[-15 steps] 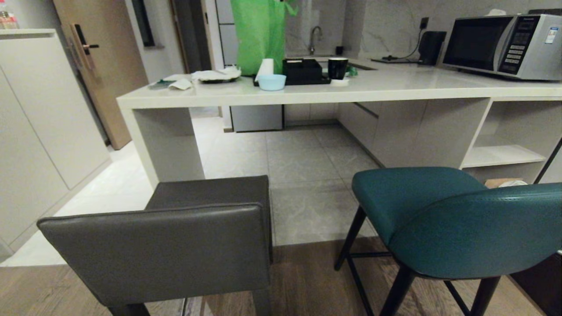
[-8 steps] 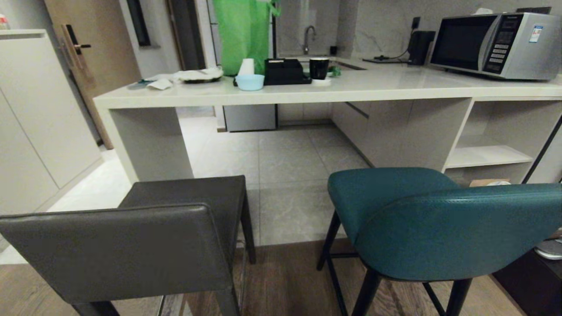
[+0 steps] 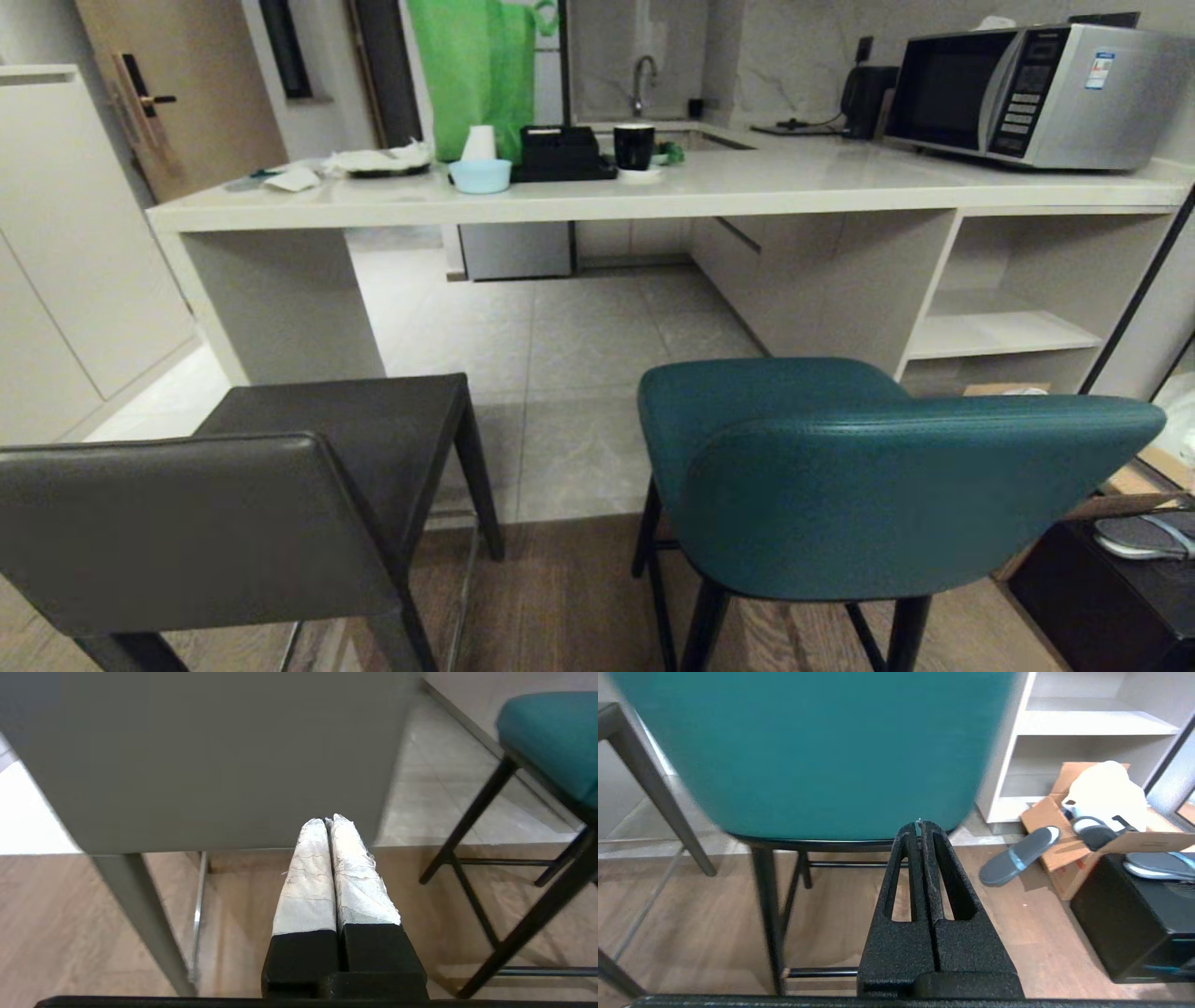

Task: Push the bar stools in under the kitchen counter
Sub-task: Push the blue chair back under the dining table

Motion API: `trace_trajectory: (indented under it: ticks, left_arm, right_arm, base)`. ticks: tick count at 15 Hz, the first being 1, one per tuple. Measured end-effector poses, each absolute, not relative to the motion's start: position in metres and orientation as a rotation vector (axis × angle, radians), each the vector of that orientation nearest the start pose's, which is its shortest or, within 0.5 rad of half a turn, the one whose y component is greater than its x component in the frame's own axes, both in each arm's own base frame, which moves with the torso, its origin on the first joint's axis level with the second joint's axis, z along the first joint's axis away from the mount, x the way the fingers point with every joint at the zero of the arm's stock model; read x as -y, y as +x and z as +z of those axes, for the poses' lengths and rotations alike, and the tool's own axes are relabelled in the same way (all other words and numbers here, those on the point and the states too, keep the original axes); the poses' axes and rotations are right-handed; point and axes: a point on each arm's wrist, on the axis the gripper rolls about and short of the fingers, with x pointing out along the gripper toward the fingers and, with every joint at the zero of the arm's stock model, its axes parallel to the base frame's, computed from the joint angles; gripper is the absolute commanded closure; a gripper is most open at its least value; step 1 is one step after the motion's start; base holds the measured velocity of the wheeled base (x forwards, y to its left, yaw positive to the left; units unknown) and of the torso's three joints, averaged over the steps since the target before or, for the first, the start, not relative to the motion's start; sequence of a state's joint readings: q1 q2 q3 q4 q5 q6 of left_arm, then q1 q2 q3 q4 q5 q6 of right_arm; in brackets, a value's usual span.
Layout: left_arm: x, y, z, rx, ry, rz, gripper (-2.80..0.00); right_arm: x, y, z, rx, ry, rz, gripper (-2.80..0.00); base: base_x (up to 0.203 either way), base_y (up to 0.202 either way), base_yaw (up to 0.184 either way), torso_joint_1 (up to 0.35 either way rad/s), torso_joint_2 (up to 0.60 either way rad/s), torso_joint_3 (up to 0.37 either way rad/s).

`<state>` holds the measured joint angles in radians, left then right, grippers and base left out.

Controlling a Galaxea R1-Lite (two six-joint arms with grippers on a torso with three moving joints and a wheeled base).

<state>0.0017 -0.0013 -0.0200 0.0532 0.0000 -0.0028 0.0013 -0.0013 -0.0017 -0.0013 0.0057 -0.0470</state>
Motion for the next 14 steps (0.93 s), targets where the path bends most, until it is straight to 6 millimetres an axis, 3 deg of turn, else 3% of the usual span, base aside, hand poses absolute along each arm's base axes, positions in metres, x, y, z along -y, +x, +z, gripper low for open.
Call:
trace_trajectory:
  ticks: [14]
  left_arm:
    - [0.0, -0.0245, 0.0755, -0.032, -0.003, 0.002, 0.0]
  right_arm:
    - [-0.0001, -0.023, 0.0761, 0.004, -0.041, 0.007, 0.0]
  base:
    - [0.0, -0.188, 0.003, 0.001, 0.0, 0.003]
